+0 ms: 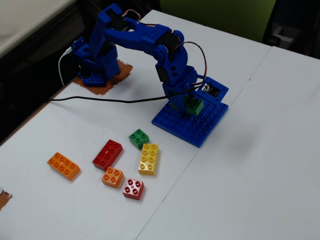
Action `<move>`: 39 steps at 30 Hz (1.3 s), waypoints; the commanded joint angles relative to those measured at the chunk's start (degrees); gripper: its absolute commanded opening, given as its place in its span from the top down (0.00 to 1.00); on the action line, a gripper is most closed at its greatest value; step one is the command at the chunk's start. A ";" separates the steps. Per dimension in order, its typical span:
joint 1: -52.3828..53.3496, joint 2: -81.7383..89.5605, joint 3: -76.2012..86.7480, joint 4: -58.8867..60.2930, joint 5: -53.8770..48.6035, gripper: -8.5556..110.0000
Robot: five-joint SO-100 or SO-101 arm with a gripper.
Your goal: Pick up the 2x4 green block and go up the 8x8 blue block.
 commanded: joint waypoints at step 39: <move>-2.11 1.41 -19.69 11.95 3.43 0.93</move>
